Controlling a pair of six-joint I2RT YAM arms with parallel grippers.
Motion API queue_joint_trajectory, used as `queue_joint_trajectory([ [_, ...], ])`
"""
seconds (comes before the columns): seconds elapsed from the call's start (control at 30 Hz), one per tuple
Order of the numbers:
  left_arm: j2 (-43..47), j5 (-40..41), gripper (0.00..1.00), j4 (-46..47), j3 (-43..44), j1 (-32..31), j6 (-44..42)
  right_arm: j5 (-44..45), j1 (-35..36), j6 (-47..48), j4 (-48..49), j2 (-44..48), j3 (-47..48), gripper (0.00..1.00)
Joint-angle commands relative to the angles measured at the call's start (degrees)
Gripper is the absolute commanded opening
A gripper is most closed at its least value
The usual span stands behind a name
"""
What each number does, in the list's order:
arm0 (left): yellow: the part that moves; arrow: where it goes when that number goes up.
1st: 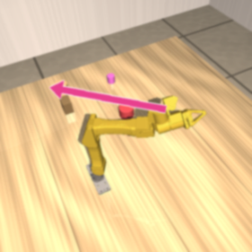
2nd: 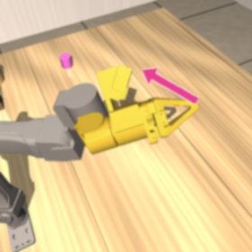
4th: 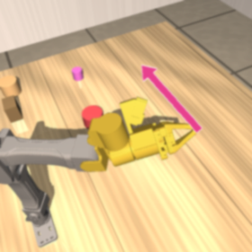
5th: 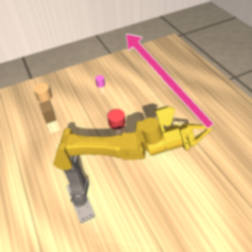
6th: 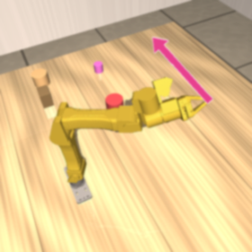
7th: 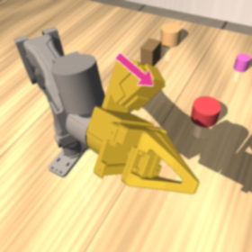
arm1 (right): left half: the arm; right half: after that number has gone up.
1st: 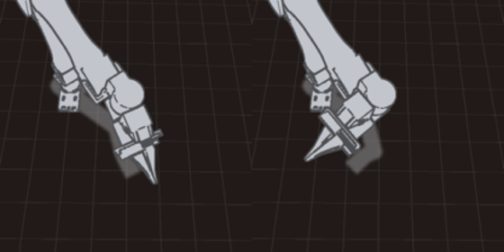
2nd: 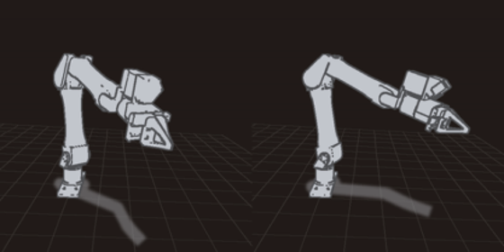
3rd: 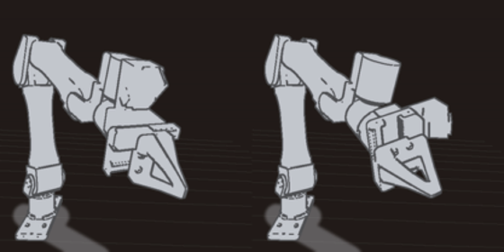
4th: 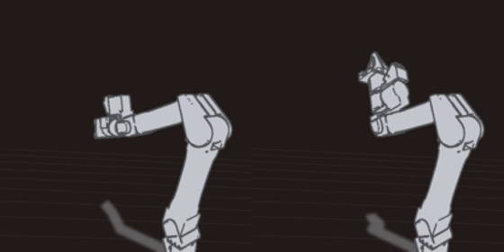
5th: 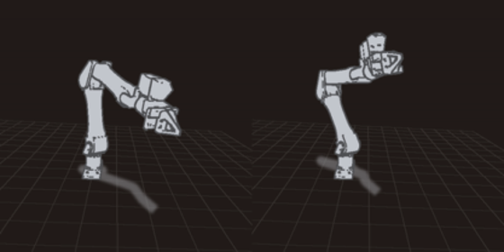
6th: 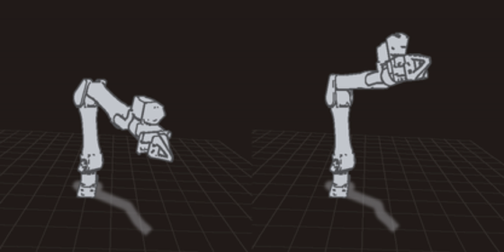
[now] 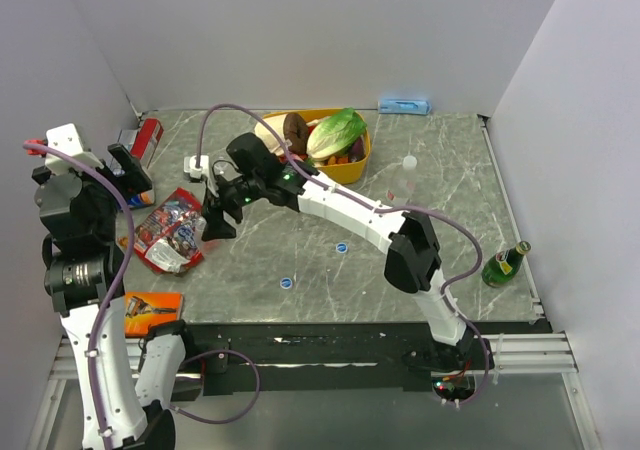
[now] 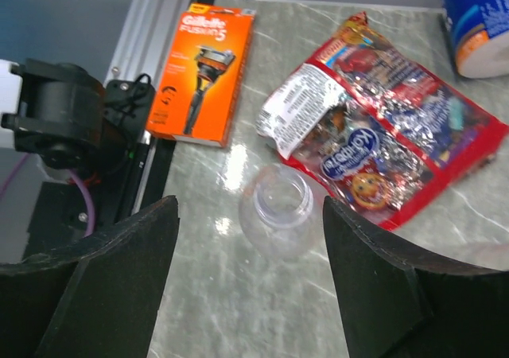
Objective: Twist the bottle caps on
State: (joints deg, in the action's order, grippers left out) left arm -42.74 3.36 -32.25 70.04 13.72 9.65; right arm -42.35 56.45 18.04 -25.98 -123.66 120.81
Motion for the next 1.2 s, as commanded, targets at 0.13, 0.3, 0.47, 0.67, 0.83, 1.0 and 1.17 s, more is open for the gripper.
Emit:
queue_joint_trajectory([
  [0.13, -0.4, -0.8, 0.96, -0.3, 3.2, 0.3, -1.6, 0.2, 0.2, -5.1, 6.8, -3.7, 3.4, 0.76],
  [0.3, -0.9, -1.6, 0.96, -0.5, 3.3, 0.3, -1.8, 2.3, 0.2, -5.7, 9.5, -4.6, 2.5, 0.72],
  [0.47, -1.6, -2.9, 0.96, -0.2, 2.9, 0.3, -1.9, 1.0, -0.8, -6.2, 10.0, -4.8, 2.2, 0.44],
  [0.67, -4.1, -16.2, 0.96, 4.0, 0.5, -0.2, -5.5, -5.6, -3.5, -0.9, 2.0, 4.1, 0.1, 0.19],
  [0.83, -7.8, -42.7, 0.96, 6.0, -1.3, -4.5, -11.2, -9.2, -10.5, 8.3, -5.5, 24.7, -15.3, 0.13],
  [1.0, -9.9, -42.3, 0.96, 7.1, -3.9, -22.8, -15.3, -10.8, -19.4, 9.5, -17.8, 33.5, -15.2, 0.11],
  [1.17, -8.5, -41.9, 0.96, 18.9, -12.5, -34.3, -11.9, -11.4, -24.3, 6.6, -20.8, 35.9, -11.4, 0.11],
])
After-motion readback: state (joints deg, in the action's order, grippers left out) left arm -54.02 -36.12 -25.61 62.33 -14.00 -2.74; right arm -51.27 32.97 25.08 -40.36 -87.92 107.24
